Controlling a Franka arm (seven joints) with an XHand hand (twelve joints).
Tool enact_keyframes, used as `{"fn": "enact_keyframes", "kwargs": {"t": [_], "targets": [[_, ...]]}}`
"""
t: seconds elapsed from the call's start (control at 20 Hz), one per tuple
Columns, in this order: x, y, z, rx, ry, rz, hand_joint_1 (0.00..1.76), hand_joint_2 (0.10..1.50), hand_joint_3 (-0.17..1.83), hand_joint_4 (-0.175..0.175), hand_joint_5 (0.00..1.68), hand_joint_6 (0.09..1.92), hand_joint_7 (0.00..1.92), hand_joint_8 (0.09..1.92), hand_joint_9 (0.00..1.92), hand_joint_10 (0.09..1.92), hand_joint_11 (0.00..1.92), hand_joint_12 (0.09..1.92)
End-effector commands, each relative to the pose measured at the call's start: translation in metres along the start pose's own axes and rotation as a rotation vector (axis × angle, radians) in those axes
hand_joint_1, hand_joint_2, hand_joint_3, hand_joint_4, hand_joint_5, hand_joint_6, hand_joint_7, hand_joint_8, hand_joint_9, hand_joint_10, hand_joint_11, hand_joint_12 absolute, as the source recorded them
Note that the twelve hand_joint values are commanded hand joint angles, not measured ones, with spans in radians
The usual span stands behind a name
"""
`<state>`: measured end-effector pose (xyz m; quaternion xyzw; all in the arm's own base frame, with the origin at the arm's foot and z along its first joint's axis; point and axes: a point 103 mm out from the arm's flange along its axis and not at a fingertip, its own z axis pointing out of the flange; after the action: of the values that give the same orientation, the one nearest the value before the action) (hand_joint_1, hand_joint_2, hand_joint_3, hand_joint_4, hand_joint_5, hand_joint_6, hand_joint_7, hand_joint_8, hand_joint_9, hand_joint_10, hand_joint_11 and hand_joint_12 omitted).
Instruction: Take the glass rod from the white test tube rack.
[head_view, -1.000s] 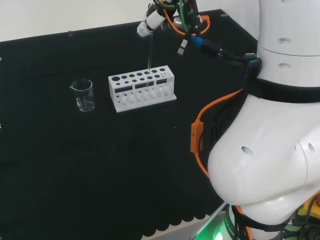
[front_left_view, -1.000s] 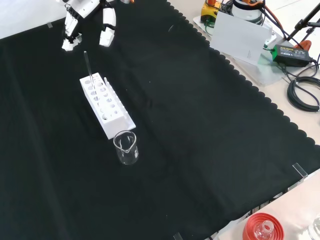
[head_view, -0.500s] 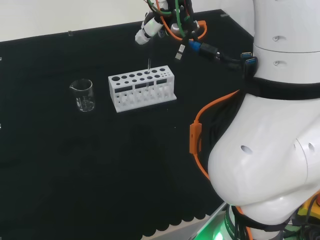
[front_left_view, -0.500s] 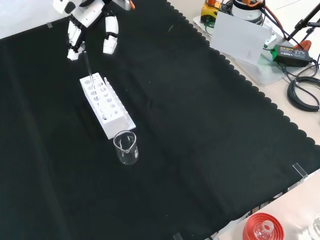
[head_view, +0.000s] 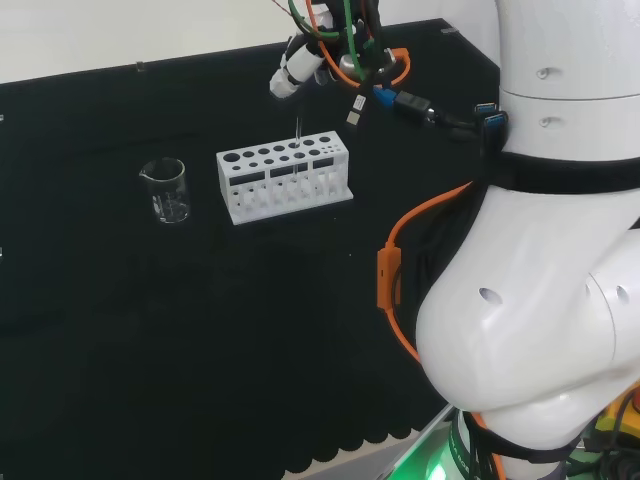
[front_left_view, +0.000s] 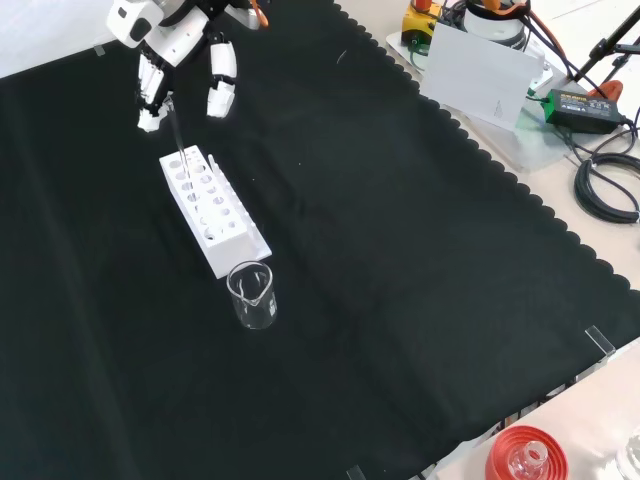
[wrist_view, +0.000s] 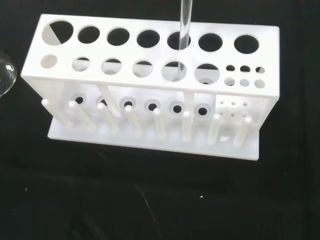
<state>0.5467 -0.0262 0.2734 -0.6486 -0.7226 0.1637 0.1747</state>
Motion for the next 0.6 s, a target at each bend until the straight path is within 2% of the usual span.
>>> {"fn": "enact_keyframes", "kwargs": {"t": [0.05, 0.45, 0.6], "targets": [[-0.006, 0.006, 0.004, 0.011, -0.007, 0.004, 0.43, 0.85, 0.36, -0.01, 0.37, 0.12, 0.39, 0.84, 0.62, 0.86, 0.64, 1.33], [-0.014, 0.017, 0.004, 0.016, 0.002, 0.009, 0.49, 0.88, 0.36, -0.017, 0.37, 0.16, 0.42, 0.83, 0.66, 0.83, 0.68, 1.3], [-0.015, 0.019, 0.004, 0.011, -0.008, 0.005, 0.54, 0.89, 0.36, -0.022, 0.36, 0.26, 0.43, 0.83, 0.69, 0.81, 0.72, 1.27]]}}
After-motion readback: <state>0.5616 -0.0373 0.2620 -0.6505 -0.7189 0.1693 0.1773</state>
